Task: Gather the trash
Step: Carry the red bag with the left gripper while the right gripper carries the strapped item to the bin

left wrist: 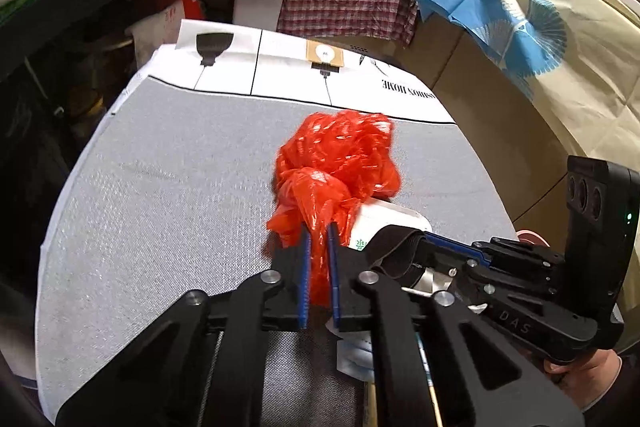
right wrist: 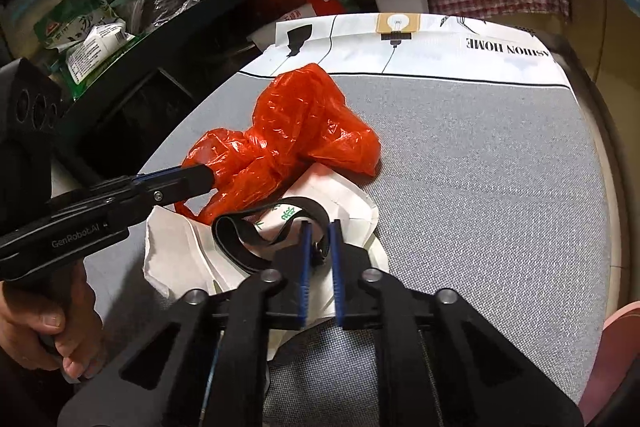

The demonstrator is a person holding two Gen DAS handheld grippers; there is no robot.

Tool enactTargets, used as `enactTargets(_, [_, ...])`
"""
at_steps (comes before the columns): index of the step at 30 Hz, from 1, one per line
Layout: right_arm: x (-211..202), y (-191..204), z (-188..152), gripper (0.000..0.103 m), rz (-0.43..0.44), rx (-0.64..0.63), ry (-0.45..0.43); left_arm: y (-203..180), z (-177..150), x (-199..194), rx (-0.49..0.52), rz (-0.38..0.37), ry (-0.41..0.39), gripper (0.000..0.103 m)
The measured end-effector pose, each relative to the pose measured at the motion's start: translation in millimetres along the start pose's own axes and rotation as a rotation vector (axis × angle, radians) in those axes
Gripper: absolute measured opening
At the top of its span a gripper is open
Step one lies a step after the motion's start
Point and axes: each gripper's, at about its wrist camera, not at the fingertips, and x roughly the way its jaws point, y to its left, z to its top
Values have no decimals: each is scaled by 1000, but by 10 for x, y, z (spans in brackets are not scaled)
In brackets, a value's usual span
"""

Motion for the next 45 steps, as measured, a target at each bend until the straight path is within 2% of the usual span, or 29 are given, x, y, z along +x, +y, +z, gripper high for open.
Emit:
enactTargets(13, [-455,-41,92,3,-69,6,-126,-22,91,-370,10,45,-106,4])
enactTargets(23, [-890,-75,59,3,-132,18,-196,-126,75,-703,45,51,-162,4])
enactTargets(45, [-2084,-24,-323,3,-265,93,-300,-662,-124,-1342,125,-50,-207,4])
